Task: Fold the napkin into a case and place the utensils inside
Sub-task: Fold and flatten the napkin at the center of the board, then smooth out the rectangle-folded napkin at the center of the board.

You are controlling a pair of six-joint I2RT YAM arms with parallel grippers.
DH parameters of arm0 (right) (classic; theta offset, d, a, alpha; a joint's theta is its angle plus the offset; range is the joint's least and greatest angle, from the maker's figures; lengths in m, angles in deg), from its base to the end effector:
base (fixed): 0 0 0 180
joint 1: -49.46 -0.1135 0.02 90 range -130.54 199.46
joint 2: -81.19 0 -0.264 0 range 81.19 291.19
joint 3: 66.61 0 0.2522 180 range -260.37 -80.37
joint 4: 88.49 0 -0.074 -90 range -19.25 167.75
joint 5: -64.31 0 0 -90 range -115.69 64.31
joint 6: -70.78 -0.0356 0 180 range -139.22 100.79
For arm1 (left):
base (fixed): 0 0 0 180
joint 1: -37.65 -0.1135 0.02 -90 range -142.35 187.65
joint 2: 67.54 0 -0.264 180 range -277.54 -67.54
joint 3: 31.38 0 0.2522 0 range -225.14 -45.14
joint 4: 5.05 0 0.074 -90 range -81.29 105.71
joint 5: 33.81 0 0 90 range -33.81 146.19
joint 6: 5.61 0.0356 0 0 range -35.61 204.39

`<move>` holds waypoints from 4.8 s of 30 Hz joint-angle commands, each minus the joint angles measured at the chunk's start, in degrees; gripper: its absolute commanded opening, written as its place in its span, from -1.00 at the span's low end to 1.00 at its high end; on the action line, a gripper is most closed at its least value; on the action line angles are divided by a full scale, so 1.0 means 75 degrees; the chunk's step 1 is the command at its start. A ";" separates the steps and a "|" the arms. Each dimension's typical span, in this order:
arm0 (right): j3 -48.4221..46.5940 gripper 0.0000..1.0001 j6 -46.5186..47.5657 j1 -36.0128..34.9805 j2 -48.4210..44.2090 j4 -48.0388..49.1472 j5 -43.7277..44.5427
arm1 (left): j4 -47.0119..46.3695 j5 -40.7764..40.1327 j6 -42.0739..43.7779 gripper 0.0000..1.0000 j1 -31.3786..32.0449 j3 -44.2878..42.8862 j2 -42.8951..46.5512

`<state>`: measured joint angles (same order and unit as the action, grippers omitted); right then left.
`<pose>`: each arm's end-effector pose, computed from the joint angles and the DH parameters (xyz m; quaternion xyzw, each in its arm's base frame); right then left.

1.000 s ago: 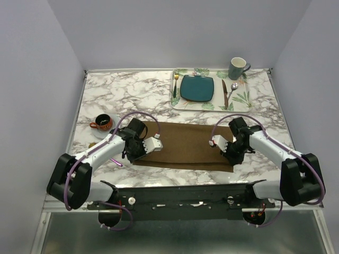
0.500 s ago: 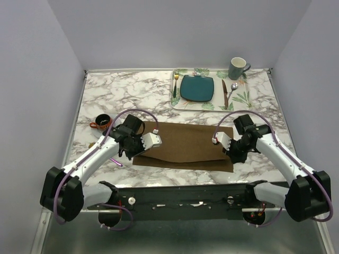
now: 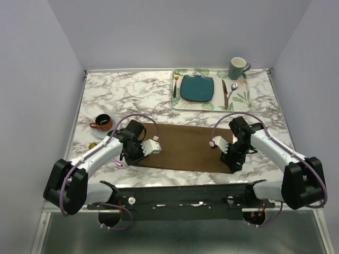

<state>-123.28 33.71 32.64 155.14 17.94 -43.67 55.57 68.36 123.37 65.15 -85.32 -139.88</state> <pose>0.1751 0.0644 0.1844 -0.5638 0.8110 0.1508 0.0415 0.1739 -0.0990 0.1786 0.5510 0.8223 -0.0955 0.1052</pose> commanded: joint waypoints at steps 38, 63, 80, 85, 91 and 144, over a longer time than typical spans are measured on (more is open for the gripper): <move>-0.3666 1.00 -1.0652 0.0333 0.3227 0.5921 -0.6625 | -0.7517 0.5421 -1.0816 0.97 -0.0632 -0.2402 -0.2342; -0.2586 1.00 -1.1581 0.0871 0.6299 0.7402 -0.6369 | -1.0594 0.6077 -1.2721 0.97 -0.1534 -0.2107 -0.6281; -0.2423 1.00 -1.0140 0.1890 0.6136 0.5562 -0.6193 | -0.8323 0.6523 -1.0344 0.97 -0.3269 -0.1779 -0.6082; -0.2493 1.00 -0.9764 0.2521 0.6089 0.5011 -0.6263 | -0.7923 0.6429 -1.0003 0.97 -0.3375 -0.1837 -0.6140; -0.2692 1.00 -0.9226 0.3097 0.6135 0.4250 -0.6170 | -0.7571 0.6347 -0.9733 0.97 -0.3468 -0.1919 -0.6164; -0.3137 1.00 -0.8451 0.3578 0.5749 0.2772 -0.4799 | -1.0081 0.5796 -1.2444 0.97 -0.1287 -0.2858 -0.6832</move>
<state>-146.89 -30.94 59.26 198.07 41.87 -88.21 -28.10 109.93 21.28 60.41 -110.20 -193.06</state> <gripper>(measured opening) 0.997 0.985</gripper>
